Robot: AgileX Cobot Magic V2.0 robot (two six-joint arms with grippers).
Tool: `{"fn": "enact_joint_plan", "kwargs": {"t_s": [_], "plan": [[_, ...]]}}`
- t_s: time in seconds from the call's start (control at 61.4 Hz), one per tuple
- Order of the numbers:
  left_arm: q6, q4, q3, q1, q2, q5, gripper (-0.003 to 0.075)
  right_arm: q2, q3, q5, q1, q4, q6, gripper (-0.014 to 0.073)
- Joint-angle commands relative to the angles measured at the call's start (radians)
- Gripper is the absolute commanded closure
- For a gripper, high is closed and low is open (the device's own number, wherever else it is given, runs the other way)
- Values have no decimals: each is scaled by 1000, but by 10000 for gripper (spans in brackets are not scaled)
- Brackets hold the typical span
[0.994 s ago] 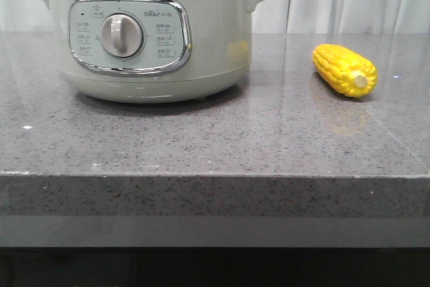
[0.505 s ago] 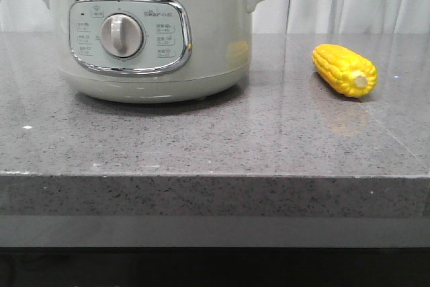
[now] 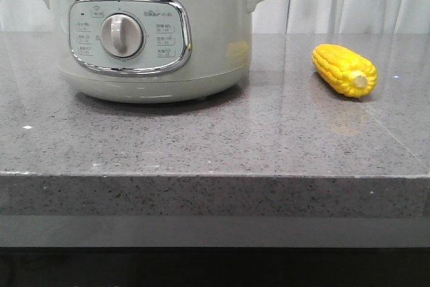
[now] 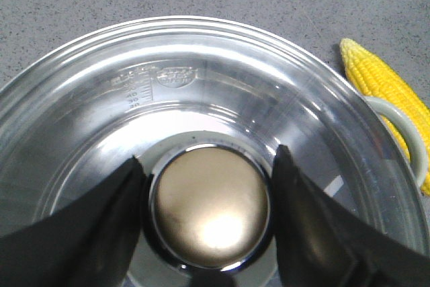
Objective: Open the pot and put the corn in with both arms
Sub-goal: 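Lift the glass lid off the pot with the left gripper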
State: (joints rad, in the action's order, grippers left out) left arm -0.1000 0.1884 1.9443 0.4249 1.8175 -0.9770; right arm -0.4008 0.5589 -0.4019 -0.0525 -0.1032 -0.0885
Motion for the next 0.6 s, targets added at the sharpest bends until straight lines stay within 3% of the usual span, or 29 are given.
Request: {"fn": "enact_joint_plan", "kwargs": {"t_s": [0.0, 0.586], "plan": [[-1, 5, 46, 7, -55, 64, 356, -16, 33, 75, 7, 2, -5, 65], [-1, 11, 114, 7, -99, 70, 356, -16, 33, 72, 7, 2, -5, 65]]}}
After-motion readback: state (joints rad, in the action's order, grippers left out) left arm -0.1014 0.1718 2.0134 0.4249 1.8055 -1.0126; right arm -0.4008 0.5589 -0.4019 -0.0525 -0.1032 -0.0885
